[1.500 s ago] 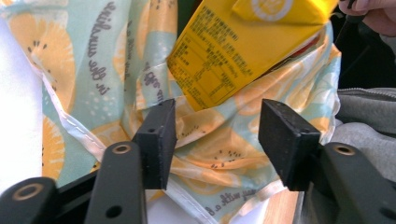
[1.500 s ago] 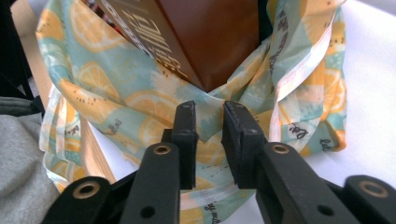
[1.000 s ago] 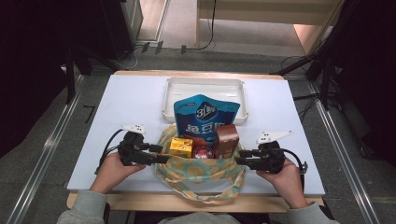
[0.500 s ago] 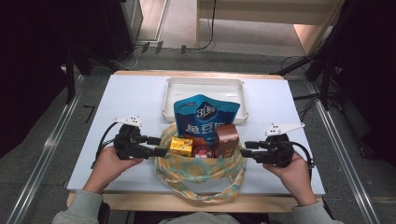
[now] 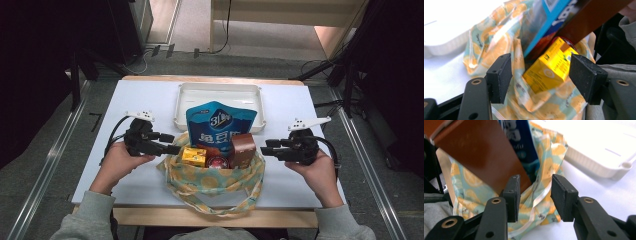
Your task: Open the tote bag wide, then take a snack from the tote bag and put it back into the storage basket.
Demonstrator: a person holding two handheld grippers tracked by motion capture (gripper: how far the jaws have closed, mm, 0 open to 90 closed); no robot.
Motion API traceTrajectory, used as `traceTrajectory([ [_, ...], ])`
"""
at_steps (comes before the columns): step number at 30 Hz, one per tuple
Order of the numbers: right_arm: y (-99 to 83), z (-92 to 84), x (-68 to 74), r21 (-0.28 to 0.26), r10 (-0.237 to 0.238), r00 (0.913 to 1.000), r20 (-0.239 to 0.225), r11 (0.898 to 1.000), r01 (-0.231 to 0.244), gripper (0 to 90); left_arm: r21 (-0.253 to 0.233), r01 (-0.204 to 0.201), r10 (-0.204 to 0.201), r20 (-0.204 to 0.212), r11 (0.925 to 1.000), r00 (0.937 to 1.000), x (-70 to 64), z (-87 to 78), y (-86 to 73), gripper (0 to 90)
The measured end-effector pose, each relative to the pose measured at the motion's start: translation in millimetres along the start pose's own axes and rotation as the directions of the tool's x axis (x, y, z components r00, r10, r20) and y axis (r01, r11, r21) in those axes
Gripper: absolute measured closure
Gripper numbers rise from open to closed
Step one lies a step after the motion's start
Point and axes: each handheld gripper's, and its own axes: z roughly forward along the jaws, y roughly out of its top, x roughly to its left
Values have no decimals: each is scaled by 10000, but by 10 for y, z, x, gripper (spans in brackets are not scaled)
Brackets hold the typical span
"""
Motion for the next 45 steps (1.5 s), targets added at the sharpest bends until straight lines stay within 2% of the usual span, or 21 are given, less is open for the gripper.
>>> traceTrajectory([
  [2,33,-8,-14,-46,-48,10000,42,10000,49,610,-2,86,-85,106,10000,9999,31,10,43,355],
  [5,183,-51,-71,-149,-100,9999,134,9998,102,626,16,90,-91,105,10000,9999,74,9,108,356],
  [7,210,-60,-82,-229,-139,9998,115,9996,141,626,-40,134,-133,105,9999,9999,85,2,115,357],
  [10,356,-75,-122,-239,-335,9994,19,9992,335,628,-122,239,-237,92,9996,9997,113,-5,122,359],
  [16,501,-47,-98,-266,-589,9981,-163,9979,585,631,-37,199,-199,-22,9998,9998,132,-7,79,359],
  [27,642,-48,-76,-83,-779,9960,-446,9970,776,630,-89,195,-195,86,9998,9998,132,-69,64,355],
  [37,811,-96,-25,-245,-1211,9900,-726,9925,1197,610,-148,156,-156,20,9998,9999,122,-93,72,356],
  [45,889,8,22,-229,-1530,9821,-1097,9882,1514,586,-254,192,-191,40,9995,9998,134,-105,69,357],
])
